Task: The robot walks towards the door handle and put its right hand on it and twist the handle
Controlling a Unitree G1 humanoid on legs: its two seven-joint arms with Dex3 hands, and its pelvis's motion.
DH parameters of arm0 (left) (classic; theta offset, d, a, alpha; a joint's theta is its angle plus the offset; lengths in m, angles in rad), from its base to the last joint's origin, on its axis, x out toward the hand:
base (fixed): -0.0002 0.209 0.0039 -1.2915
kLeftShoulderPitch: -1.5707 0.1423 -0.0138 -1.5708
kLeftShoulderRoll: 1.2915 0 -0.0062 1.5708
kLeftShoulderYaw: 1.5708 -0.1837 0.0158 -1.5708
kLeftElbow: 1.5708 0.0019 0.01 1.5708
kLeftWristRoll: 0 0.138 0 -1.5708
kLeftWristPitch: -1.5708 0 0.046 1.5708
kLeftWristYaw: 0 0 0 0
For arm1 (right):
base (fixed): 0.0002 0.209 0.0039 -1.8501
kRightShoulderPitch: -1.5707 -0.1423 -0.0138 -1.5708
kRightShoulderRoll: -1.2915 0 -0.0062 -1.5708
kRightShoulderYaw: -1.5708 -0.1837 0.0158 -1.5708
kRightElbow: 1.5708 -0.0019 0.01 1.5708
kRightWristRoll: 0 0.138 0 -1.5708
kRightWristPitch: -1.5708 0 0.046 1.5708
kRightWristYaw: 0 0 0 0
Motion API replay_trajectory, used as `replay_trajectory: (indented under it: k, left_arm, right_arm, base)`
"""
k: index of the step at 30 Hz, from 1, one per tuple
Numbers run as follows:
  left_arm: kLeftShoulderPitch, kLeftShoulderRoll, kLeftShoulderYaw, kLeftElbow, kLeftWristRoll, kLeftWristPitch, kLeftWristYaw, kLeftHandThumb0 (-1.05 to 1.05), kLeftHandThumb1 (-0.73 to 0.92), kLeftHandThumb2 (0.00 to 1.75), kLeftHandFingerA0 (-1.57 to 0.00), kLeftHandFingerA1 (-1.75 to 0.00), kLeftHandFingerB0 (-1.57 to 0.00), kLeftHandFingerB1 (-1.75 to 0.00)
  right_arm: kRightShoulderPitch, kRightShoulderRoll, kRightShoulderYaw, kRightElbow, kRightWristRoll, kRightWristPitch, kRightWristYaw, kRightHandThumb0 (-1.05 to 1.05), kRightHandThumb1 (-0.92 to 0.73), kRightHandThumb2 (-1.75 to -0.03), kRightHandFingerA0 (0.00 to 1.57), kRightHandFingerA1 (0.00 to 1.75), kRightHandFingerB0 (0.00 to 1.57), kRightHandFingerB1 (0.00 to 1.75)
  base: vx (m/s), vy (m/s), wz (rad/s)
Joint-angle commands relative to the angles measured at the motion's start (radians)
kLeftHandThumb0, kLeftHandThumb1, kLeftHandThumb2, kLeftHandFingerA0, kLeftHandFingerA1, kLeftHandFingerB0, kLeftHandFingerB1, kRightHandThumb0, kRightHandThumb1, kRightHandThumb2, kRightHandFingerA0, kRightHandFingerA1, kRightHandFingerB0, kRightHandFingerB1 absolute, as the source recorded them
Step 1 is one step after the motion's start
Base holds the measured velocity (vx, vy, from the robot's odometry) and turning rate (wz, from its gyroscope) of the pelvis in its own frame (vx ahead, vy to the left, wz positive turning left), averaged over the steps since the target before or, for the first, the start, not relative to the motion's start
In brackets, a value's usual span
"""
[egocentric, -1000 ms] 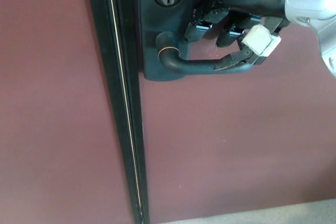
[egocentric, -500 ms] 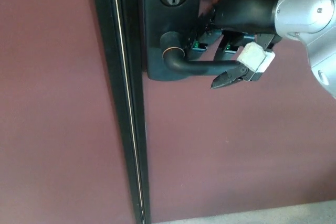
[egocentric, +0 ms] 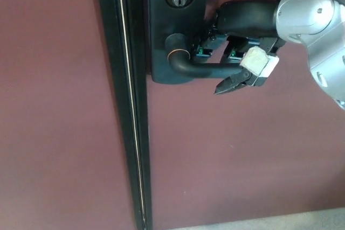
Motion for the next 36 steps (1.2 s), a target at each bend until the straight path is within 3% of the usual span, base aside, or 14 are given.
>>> replay_trajectory:
  k: [1, 4, 5, 6, 20, 21, 24, 25, 26, 29, 30, 36]
  left_arm:
    - [0.010, 0.012, -0.005, 0.001, 0.016, -0.001, 0.002, -0.28, 0.59, 0.58, -0.49, -0.40, -0.41, -0.36]
    - [0.012, 0.015, -0.001, 0.003, 0.010, 0.001, -0.008, -0.28, 0.59, 0.58, -0.50, -0.40, -0.41, -0.36]
    - [0.012, 0.014, 0.002, 0.004, 0.007, 0.002, -0.008, -0.35, 0.52, 0.68, -0.45, -0.46, -0.38, -0.43]
    - [0.012, 0.014, 0.005, 0.003, 0.005, 0.002, -0.009, -0.28, 0.59, 0.58, -0.50, -0.40, -0.41, -0.36]
    - [0.012, 0.013, 0.003, 0.012, 0.013, 0.006, 0.003, -0.28, 0.59, 0.58, -0.49, -0.40, -0.42, -0.36]
    - [0.011, 0.013, 0.004, 0.011, 0.012, 0.006, 0.002, -0.36, 0.52, 0.68, -0.45, -0.47, -0.39, -0.43]
    - [0.011, 0.014, 0.001, 0.011, 0.015, 0.007, 0.003, -0.36, 0.51, 0.68, -0.46, -0.47, -0.39, -0.43]
    - [0.011, 0.013, 0.004, 0.010, 0.011, 0.008, 0.002, -0.28, 0.59, 0.58, -0.50, -0.40, -0.42, -0.36]
    - [0.012, 0.012, 0.008, 0.009, 0.007, 0.008, -0.002, -0.28, 0.59, 0.58, -0.50, -0.40, -0.42, -0.36]
    - [0.013, 0.012, 0.009, 0.008, 0.004, 0.009, -0.008, -0.28, 0.59, 0.58, -0.50, -0.41, -0.42, -0.36]
    - [0.013, 0.012, 0.009, 0.009, 0.005, 0.010, -0.007, -0.36, 0.51, 0.69, -0.46, -0.47, -0.39, -0.43]
    - [0.016, 0.014, 0.006, 0.009, 0.008, 0.005, -0.009, -0.35, 0.52, 0.68, -0.47, -0.47, -0.39, -0.43]
  right_arm:
    - [0.064, 0.027, 0.031, 0.030, -0.010, 0.013, 0.020, -0.50, -0.44, -0.73, 0.59, 0.56, 0.42, 0.47]
    - [0.075, 0.038, 0.037, 0.042, -0.023, 0.008, 0.010, -0.49, -0.44, -0.72, 0.60, 0.56, 0.44, 0.47]
    - [0.084, 0.046, 0.040, 0.052, -0.028, 0.003, 0.001, -0.49, -0.44, -0.72, 0.60, 0.56, 0.44, 0.47]
    - [0.089, 0.054, 0.044, 0.061, -0.033, 0.000, -0.005, -0.49, -0.44, -0.72, 0.60, 0.56, 0.44, 0.47]
    - [0.125, 0.092, 0.035, 0.089, -0.058, -0.008, -0.014, -0.48, -0.44, -0.72, 0.59, 0.56, 0.43, 0.47]
    - [0.126, 0.093, 0.035, 0.091, -0.060, -0.008, -0.013, -0.47, -0.44, -0.72, 0.59, 0.56, 0.44, 0.47]
    - [0.128, 0.093, 0.036, 0.092, -0.065, -0.014, -0.012, -0.45, -0.44, -0.71, 0.59, 0.55, 0.44, 0.47]
    - [0.141, 0.085, 0.028, 0.085, -0.071, -0.048, -0.030, -0.41, -0.45, -0.71, 0.66, 0.57, 0.53, 0.50]
    - [0.152, 0.085, 0.019, 0.081, -0.074, -0.066, -0.051, -0.30, -0.52, -0.56, 0.78, 0.51, 0.68, 0.45]
    - [0.181, 0.090, -0.005, 0.067, -0.082, -0.094, -0.094, -0.25, -0.52, -0.56, 0.88, 0.54, 0.80, 0.50]
    - [0.188, 0.092, -0.012, 0.062, -0.083, -0.101, -0.105, -0.21, -0.52, -0.55, 0.89, 0.54, 0.83, 0.52]
    - [0.206, 0.093, -0.040, 0.044, -0.089, -0.126, -0.114, -0.16, -0.52, -0.55, 0.85, 0.53, 0.79, 0.51]
  base:
    - [0.00, 0.000, 0.00]
    - [0.00, 0.000, 0.00]
    - [0.00, 0.000, 0.00]
    - [0.00, 0.000, 0.00]
    - [0.00, 0.000, 0.00]
    - [0.00, 0.000, 0.00]
    - [0.00, 0.000, 0.00]
    - [0.00, 0.000, 0.00]
    - [0.00, 0.000, 0.00]
    - [0.00, 0.000, 0.00]
    - [0.00, 0.000, 0.00]
    - [0.00, 0.000, 0.00]
